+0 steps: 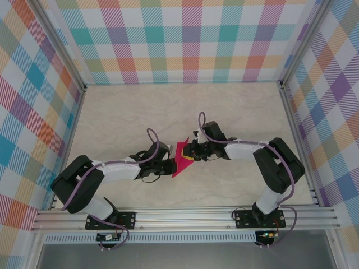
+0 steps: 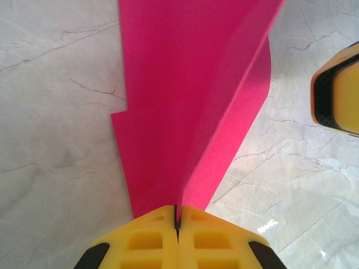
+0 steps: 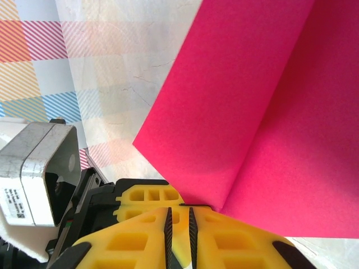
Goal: Fold a paper plane with a square sheet of paper (pick it up from the middle)
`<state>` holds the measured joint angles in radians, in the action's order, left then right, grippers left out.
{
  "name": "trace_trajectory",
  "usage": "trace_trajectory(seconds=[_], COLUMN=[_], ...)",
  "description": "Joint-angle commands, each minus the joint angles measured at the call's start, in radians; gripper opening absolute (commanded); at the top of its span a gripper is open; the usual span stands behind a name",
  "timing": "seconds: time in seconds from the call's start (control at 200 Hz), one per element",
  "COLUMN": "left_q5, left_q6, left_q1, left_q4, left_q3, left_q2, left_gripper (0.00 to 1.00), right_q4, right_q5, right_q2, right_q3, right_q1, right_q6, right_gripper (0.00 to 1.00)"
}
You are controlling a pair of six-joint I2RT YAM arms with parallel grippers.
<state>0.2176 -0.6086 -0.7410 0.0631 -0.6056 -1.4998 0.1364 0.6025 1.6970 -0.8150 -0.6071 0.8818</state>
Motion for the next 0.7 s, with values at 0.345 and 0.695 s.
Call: trace_trajectory(seconds=[0.345,0.695], left_q5=[0.169,0.236], left_q6=[0.008,0.033], left_q1=[0.07,0.112], left_q4=[0.135,0.126], left_q3=[0.02,0.013], left_q2=[-0.063,-0.079], left_gripper=[0.0,0.04], right_q4=[0.0,-0.017], right_q5=[0.013,-0.015], right_q2=[-0.029,-0.01], right_q3=[0.016,0.004], right_q1=[-0.011,-0.019], right_q6=[-0.014,-0.016], right_gripper=[0.18,0.19])
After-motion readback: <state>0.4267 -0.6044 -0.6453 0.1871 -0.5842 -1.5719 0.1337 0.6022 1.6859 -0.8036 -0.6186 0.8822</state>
